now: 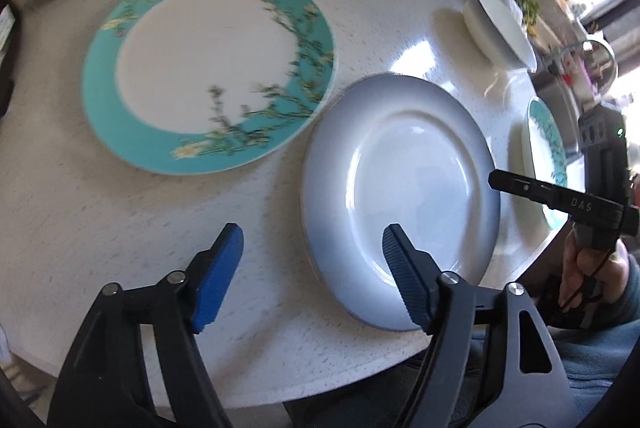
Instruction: Organize plates and bowls
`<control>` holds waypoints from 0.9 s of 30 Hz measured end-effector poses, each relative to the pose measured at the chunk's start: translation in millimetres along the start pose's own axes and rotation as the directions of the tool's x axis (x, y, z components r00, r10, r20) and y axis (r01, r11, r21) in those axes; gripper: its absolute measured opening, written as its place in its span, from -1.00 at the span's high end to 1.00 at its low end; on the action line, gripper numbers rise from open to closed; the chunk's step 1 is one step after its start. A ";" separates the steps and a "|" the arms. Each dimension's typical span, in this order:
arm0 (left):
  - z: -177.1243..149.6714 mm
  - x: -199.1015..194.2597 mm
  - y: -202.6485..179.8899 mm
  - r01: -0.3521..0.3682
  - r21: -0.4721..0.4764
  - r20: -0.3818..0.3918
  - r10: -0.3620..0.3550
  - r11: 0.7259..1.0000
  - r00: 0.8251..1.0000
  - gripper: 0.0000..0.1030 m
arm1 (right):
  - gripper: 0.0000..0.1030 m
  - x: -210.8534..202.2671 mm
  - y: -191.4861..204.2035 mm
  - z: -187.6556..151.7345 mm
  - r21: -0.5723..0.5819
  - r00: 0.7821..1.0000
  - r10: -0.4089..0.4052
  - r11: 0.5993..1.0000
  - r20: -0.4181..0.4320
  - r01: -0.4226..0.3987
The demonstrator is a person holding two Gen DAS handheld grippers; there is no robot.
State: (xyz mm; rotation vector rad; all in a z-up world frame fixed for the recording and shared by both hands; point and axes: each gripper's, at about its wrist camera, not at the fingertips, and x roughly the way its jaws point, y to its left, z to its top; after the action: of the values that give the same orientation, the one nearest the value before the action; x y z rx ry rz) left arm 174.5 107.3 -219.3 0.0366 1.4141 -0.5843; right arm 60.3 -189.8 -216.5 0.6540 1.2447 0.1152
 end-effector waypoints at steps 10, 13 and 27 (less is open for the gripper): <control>20.4 -62.4 75.8 0.028 -0.189 0.172 0.005 0.982 0.985 -0.42 | 0.07 -41.3 58.9 55.3 -0.150 0.979 0.175 0.976 0.108 -0.158; 39.7 -61.0 85.9 0.014 -0.166 0.181 0.017 0.986 0.983 -0.43 | 0.07 -9.5 89.0 88.5 -0.197 0.965 0.259 0.949 0.046 -0.246; 84.3 -14.3 145.0 0.038 -0.211 0.060 -0.026 0.977 0.998 -0.42 | 0.11 113.4 101.8 148.3 -0.049 0.957 0.260 0.962 -0.133 -0.268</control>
State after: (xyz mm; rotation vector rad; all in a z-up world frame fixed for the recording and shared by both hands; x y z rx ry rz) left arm 309.4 206.6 -236.5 -0.1719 1.4167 -0.4550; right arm 259.5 -117.6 -234.4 0.7619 1.2628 0.4240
